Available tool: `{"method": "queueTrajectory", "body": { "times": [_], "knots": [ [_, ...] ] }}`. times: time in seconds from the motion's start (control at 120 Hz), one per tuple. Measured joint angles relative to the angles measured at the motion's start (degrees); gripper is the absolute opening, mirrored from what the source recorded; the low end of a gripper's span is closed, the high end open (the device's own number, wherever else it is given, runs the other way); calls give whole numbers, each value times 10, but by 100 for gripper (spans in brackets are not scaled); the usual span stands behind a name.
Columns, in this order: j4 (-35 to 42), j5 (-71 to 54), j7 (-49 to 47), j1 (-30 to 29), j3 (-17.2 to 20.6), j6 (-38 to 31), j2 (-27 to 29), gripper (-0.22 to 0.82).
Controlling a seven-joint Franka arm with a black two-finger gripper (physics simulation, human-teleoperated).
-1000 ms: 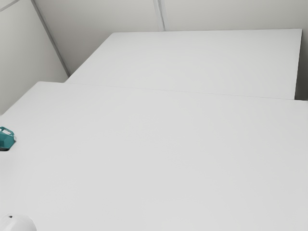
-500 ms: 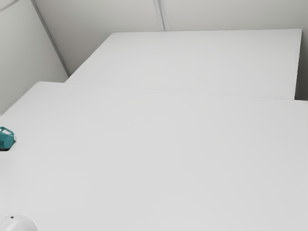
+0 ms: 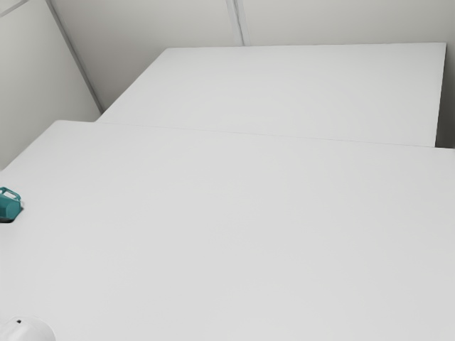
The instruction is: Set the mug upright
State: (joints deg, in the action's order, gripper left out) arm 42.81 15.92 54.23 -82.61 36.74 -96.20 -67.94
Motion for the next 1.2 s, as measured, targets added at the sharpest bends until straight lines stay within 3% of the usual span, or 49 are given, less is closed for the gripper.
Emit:
{"method": "queueTrajectory", "body": {
  "times": [0.658, 0.95, 1.2],
  "knots": [
    [24, -2, 21, 10, 2, -4, 2, 59],
    [34, -11, 27, 14, 4, 0, 5, 38],
    [43, -12, 29, 14, 7, 4, 6, 30]
  ]
}}
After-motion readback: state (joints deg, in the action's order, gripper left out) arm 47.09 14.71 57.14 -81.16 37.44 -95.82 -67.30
